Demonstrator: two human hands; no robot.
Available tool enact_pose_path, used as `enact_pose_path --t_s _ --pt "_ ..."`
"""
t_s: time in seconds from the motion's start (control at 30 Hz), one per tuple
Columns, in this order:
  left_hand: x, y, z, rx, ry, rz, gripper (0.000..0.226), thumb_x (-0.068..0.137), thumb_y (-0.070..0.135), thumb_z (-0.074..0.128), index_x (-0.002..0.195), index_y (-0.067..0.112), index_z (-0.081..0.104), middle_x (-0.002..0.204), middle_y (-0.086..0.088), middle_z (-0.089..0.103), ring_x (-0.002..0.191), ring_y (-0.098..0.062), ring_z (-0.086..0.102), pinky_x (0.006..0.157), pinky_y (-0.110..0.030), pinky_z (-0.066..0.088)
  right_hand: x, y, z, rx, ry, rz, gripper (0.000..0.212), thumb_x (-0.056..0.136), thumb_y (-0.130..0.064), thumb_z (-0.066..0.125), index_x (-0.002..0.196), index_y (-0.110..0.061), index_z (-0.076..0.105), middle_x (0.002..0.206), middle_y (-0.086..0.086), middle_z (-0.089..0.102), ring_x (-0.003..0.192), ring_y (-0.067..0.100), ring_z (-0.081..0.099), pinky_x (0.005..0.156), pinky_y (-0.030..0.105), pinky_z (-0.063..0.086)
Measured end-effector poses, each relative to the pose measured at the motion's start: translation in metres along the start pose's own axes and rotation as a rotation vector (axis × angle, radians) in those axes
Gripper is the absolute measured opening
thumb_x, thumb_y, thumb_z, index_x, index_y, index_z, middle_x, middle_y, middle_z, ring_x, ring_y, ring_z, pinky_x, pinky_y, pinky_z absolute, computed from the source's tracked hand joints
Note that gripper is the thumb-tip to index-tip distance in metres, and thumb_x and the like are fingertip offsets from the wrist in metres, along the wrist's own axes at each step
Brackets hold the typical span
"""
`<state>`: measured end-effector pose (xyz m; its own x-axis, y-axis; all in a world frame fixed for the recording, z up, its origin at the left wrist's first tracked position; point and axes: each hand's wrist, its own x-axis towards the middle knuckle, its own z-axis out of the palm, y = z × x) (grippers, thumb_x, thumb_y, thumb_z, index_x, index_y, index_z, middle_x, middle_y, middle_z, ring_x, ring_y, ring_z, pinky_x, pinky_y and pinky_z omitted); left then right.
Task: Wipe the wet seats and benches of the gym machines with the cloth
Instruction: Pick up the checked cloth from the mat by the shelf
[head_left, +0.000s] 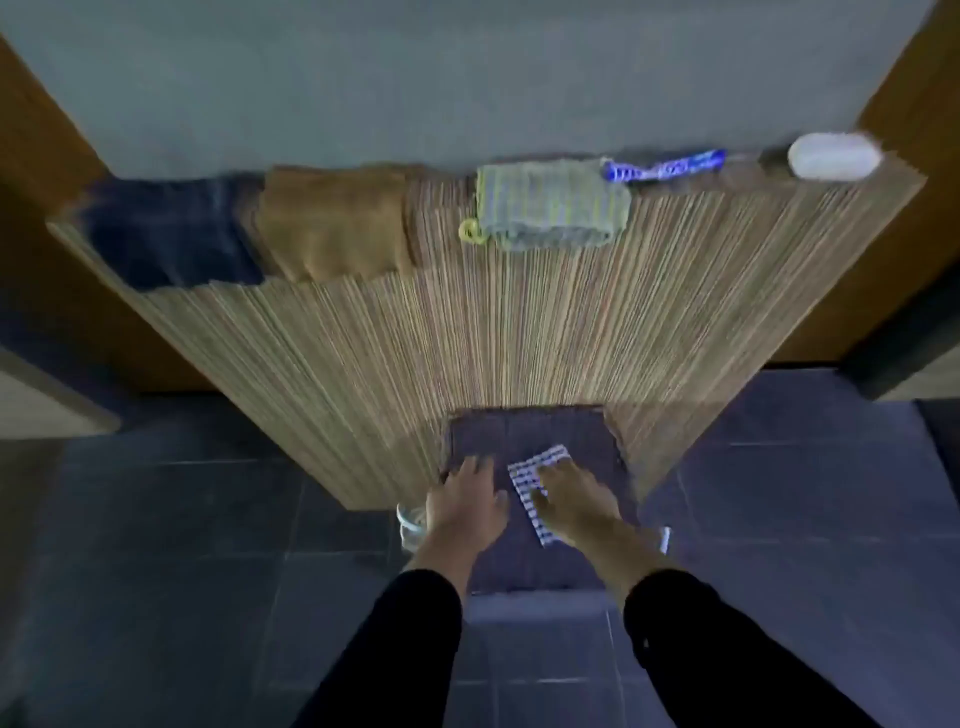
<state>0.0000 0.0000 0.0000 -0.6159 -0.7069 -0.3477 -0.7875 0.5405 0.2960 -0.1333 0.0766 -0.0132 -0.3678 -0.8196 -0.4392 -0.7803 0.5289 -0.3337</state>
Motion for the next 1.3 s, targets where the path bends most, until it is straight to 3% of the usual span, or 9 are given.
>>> enact_pose_path --t_s 0.2,0.33,0.43,0.53,0.73,0.97,1.1,1.2,1.3 --pt "0.036 -0.02 0.073 0.036 0.022 -0.046 0.059 0.1 0.036 0.037 0.153 0.019 0.017 0.161 0.001 0.01 0.147 -0.018 0.015 0.114 -0.044 0.02 0.05 0.031 0.065 -0.07 0.093 -0.015 0.05 0.101 -0.041 0.031 0.149 -0.033 0.022 0.16 0.001 0.005 0.147 0.026 0.005 0.116 0.046 0.008" --pt "0.063 -0.037 0.119 0.019 0.037 0.002 0.058 0.103 0.037 0.03 0.155 0.018 0.011 0.162 0.0 0.001 0.149 -0.018 0.0 0.119 -0.044 0.005 0.074 0.049 0.098 -0.085 0.21 -0.024 0.052 0.098 -0.052 0.031 0.148 -0.037 0.025 0.16 0.003 -0.001 0.147 0.03 -0.003 0.116 0.051 0.0" --pt "0.07 -0.043 0.143 0.047 0.083 0.038 0.059 0.101 0.043 0.015 0.155 0.018 0.01 0.162 -0.001 -0.001 0.149 -0.019 -0.002 0.119 -0.043 -0.002 0.083 0.057 0.119 -0.107 0.35 -0.054 0.057 0.093 -0.06 0.027 0.143 -0.037 0.036 0.158 0.008 0.017 0.144 0.037 0.015 0.115 0.054 0.014" --pt "0.069 -0.046 0.16 0.069 0.191 0.041 0.062 0.098 0.043 0.015 0.151 0.014 0.029 0.159 -0.006 0.022 0.147 -0.023 0.02 0.117 -0.045 0.008 0.085 0.059 0.129 -0.146 0.465 -0.043 0.056 0.091 -0.061 0.033 0.139 -0.036 0.045 0.154 0.013 0.029 0.138 0.037 0.031 0.11 0.051 0.029" --pt "0.07 -0.048 0.171 0.066 0.285 0.048 0.057 0.1 0.038 0.021 0.15 0.013 0.033 0.157 -0.006 0.028 0.145 -0.023 0.024 0.117 -0.044 0.007 0.089 0.056 0.137 -0.025 0.648 -0.018 0.045 0.088 -0.039 0.044 0.121 -0.016 0.064 0.136 0.023 0.049 0.111 0.042 0.053 0.086 0.049 0.052" --pt "0.072 -0.049 0.174 0.078 0.312 0.051 0.056 0.099 0.037 0.024 0.149 0.013 0.034 0.156 -0.007 0.03 0.145 -0.023 0.026 0.116 -0.044 0.01 0.092 0.05 0.142 -0.124 0.696 0.019 0.039 0.088 -0.034 0.05 0.121 -0.019 0.065 0.131 0.025 0.054 0.106 0.042 0.057 0.085 0.048 0.051" --pt "0.066 -0.044 0.165 0.092 0.263 0.029 0.059 0.097 0.038 0.02 0.147 0.013 0.038 0.155 -0.007 0.033 0.142 -0.024 0.032 0.116 -0.045 0.017 0.085 0.047 0.14 -0.153 0.748 -0.054 0.034 0.08 -0.011 0.059 0.113 -0.01 0.068 0.108 0.024 0.065 0.088 0.04 0.063 0.07 0.044 0.054" --pt "0.061 -0.037 0.15 0.086 0.112 0.004 0.063 0.097 0.041 0.01 0.154 0.017 0.018 0.161 -0.005 0.013 0.148 -0.022 0.014 0.118 -0.047 0.012 0.073 0.048 0.13 -0.144 0.711 -0.028 0.032 0.082 -0.014 0.058 0.112 -0.01 0.068 0.097 0.019 0.068 0.082 0.036 0.065 0.053 0.037 0.053" --pt "0.049 -0.023 0.124 0.098 0.017 0.001 0.056 0.103 0.037 0.026 0.154 0.016 0.014 0.16 -0.005 0.015 0.146 -0.022 0.018 0.116 -0.047 0.018 0.048 0.04 0.117 -0.09 0.647 0.033 0.033 0.082 -0.017 0.068 0.114 -0.011 0.067 0.09 0.016 0.066 0.073 0.034 0.065 0.038 0.03 0.044"
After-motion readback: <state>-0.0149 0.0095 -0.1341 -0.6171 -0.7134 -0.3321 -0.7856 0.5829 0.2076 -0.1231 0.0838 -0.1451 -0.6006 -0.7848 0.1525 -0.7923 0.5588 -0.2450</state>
